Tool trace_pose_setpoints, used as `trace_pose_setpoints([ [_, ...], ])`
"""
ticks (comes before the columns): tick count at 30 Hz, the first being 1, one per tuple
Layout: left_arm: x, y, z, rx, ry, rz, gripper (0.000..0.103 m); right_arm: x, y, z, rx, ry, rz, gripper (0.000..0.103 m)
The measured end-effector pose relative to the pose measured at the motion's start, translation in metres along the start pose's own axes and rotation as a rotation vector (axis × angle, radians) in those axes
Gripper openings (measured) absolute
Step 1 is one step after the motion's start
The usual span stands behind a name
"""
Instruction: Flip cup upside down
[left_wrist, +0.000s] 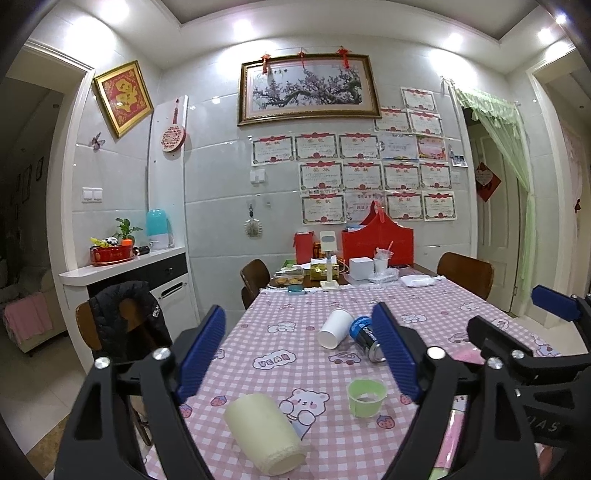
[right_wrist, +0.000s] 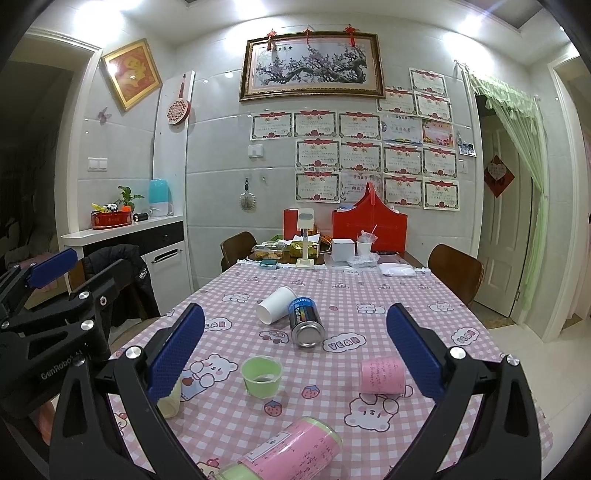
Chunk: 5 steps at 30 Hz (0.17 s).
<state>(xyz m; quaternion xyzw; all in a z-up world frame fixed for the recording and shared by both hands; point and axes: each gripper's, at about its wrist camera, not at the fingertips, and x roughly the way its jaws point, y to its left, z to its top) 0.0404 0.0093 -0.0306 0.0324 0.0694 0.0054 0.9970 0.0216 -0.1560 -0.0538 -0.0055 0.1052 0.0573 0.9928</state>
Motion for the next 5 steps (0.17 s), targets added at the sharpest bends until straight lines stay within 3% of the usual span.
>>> trace_pose_setpoints([
  [5,0.007,0.0014,-0.0005,-0.005,0.011,0.0,0.085,0.0046,-0.0004,-0.0022,0.002,0.011,-0.003,0.095],
])
